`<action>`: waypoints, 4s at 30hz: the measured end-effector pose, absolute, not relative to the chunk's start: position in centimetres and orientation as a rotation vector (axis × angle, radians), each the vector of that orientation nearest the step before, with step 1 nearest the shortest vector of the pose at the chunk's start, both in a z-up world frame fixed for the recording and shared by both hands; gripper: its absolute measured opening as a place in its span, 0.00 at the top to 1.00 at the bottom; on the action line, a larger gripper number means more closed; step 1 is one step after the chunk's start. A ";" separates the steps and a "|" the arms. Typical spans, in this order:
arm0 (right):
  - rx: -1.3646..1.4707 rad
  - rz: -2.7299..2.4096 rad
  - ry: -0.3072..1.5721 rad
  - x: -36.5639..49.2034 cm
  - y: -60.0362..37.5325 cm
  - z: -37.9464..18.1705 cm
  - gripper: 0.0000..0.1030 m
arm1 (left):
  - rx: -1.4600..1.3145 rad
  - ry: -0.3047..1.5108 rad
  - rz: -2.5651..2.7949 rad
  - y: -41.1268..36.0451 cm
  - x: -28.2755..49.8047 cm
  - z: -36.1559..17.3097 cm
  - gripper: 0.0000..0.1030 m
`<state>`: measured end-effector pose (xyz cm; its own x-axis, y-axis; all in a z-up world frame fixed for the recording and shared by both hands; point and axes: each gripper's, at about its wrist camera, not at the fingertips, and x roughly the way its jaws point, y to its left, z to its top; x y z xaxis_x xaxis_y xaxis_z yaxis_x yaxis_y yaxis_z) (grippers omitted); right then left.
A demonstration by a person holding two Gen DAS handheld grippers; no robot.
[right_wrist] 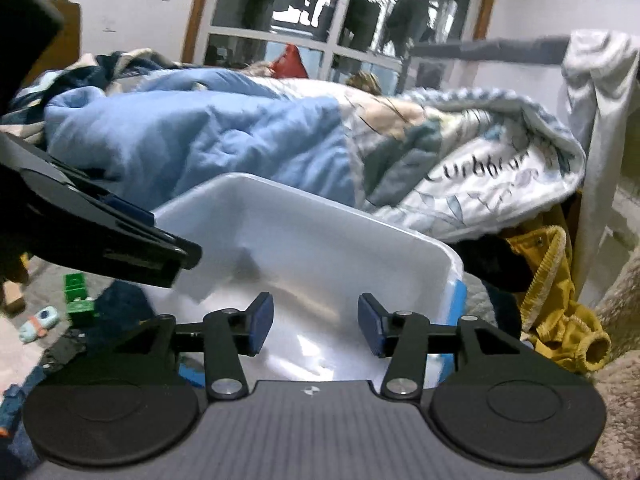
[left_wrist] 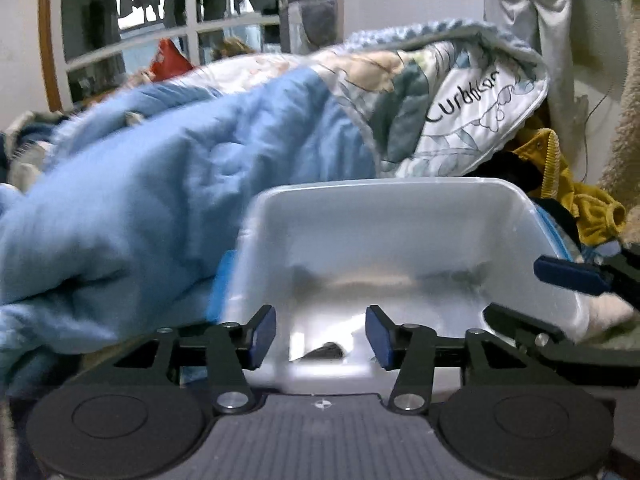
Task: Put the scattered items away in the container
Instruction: 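Move the right gripper back toward the red brick, then grasp the red brick with the right gripper while the left grasps the teal gun, then carry both toys over the white bin and open both grippers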
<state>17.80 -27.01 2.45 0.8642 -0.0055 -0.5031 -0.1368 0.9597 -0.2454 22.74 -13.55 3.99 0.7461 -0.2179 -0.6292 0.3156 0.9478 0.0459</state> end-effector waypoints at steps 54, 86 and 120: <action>-0.261 0.447 0.746 12.5 -16.3 -10.2 0.74 | -0.044 0.904 -0.073 -1.8 9.8 -9.2 0.71; -0.154 0.319 0.674 8.9 -18.2 -6.5 0.74 | -0.055 0.811 -0.119 -3.0 7.7 -7.0 0.72; -0.146 0.258 0.551 8.4 -21.3 -2.1 0.74 | 0.067 0.736 -0.177 -7.4 9.7 -1.6 0.72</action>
